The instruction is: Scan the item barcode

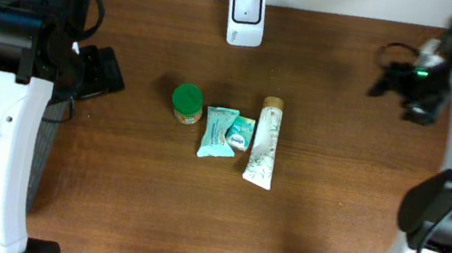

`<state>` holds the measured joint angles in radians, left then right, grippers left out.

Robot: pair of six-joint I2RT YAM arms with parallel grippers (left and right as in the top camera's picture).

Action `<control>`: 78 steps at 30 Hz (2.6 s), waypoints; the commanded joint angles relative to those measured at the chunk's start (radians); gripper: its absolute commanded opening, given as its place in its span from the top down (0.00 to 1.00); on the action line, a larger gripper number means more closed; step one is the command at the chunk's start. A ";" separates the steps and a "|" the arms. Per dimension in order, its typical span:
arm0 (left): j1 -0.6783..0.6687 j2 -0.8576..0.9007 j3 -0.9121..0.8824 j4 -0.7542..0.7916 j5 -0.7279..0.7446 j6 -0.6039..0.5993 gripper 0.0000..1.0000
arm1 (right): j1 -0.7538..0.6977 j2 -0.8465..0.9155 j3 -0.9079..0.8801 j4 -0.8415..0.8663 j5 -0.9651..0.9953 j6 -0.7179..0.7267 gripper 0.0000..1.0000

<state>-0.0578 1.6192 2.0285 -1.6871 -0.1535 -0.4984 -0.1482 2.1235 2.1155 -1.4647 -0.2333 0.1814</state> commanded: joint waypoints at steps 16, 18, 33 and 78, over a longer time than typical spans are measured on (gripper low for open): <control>0.004 -0.016 0.011 -0.001 0.000 -0.012 0.01 | 0.669 -0.006 -0.376 0.339 0.404 0.349 0.24; 0.004 -0.016 0.011 -0.001 0.000 -0.012 0.01 | 0.695 -0.006 -0.413 0.377 0.419 0.360 0.28; 0.004 -0.016 0.011 -0.001 0.000 -0.012 0.01 | 0.711 -0.006 -0.557 0.490 0.493 0.408 0.32; 0.004 -0.016 0.011 -0.001 0.000 -0.012 0.01 | 0.762 0.026 -0.529 0.417 0.597 0.354 0.37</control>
<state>-0.0578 1.6192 2.0285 -1.6871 -0.1532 -0.4980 0.5907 2.1349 1.6062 -1.0477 0.3374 0.5125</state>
